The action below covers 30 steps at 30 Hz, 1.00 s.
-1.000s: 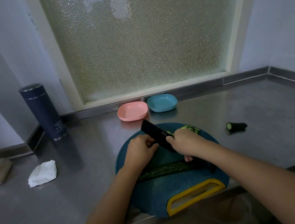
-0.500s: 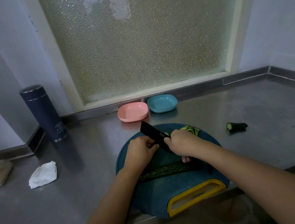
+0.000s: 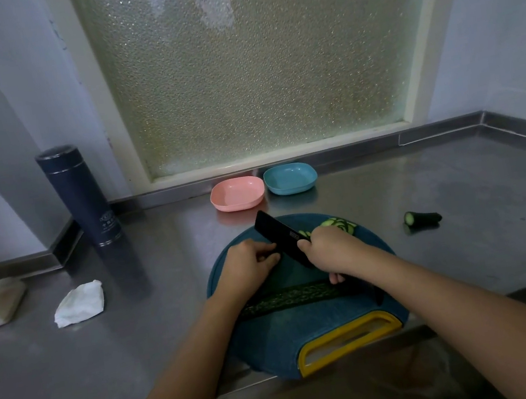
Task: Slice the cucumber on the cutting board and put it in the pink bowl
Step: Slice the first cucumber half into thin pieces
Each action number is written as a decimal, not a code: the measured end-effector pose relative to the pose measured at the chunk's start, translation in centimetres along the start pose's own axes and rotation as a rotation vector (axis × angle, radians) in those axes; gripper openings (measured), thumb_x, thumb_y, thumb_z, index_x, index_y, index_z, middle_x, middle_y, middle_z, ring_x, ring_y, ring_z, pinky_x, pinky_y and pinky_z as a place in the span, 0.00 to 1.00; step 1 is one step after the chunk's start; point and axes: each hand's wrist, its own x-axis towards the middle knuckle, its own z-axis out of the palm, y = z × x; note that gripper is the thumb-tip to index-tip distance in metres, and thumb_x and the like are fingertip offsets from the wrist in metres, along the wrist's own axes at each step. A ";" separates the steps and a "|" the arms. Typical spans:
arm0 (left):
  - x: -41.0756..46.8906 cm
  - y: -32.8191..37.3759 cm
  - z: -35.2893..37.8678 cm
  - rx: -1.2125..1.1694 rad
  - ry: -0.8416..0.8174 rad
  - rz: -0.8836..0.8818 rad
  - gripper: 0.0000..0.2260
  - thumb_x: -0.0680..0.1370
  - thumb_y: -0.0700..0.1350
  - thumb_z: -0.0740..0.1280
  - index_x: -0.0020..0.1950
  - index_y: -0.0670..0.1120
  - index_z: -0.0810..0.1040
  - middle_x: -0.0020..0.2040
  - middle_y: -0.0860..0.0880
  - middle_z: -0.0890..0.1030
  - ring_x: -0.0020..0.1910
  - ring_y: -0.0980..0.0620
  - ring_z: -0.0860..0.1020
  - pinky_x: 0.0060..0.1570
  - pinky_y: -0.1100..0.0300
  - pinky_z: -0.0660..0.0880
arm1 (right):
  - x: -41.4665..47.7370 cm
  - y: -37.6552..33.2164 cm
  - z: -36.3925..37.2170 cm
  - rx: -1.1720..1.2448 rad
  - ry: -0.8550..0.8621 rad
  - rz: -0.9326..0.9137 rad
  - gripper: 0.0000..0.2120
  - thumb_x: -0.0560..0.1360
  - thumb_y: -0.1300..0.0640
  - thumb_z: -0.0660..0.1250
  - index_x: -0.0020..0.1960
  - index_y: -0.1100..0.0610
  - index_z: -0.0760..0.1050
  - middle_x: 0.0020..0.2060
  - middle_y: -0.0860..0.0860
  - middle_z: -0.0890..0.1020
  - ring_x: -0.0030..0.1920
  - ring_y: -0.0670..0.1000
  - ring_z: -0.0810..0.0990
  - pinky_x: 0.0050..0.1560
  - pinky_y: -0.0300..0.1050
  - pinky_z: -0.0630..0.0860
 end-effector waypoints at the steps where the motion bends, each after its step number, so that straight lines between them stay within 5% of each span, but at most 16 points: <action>1: 0.0 0.0 0.0 -0.004 0.003 0.002 0.14 0.76 0.47 0.68 0.61 0.48 0.79 0.45 0.52 0.78 0.41 0.59 0.72 0.41 0.69 0.64 | 0.0 0.0 0.0 0.008 0.000 -0.003 0.24 0.83 0.49 0.49 0.61 0.68 0.71 0.26 0.59 0.77 0.22 0.52 0.74 0.25 0.39 0.72; 16: -0.1 0.0 0.0 0.026 0.006 0.001 0.14 0.76 0.47 0.67 0.61 0.46 0.79 0.53 0.46 0.81 0.50 0.52 0.77 0.43 0.70 0.64 | -0.4 -0.7 -0.3 0.056 -0.045 -0.008 0.23 0.83 0.50 0.49 0.62 0.68 0.70 0.25 0.59 0.77 0.22 0.52 0.74 0.25 0.39 0.71; 30: -0.3 0.3 -0.1 -0.022 0.005 -0.021 0.13 0.75 0.46 0.69 0.59 0.46 0.80 0.51 0.49 0.82 0.44 0.58 0.75 0.46 0.69 0.69 | 0.1 -0.3 0.5 0.031 -0.024 0.028 0.25 0.83 0.49 0.49 0.62 0.69 0.71 0.26 0.59 0.77 0.23 0.53 0.75 0.28 0.42 0.74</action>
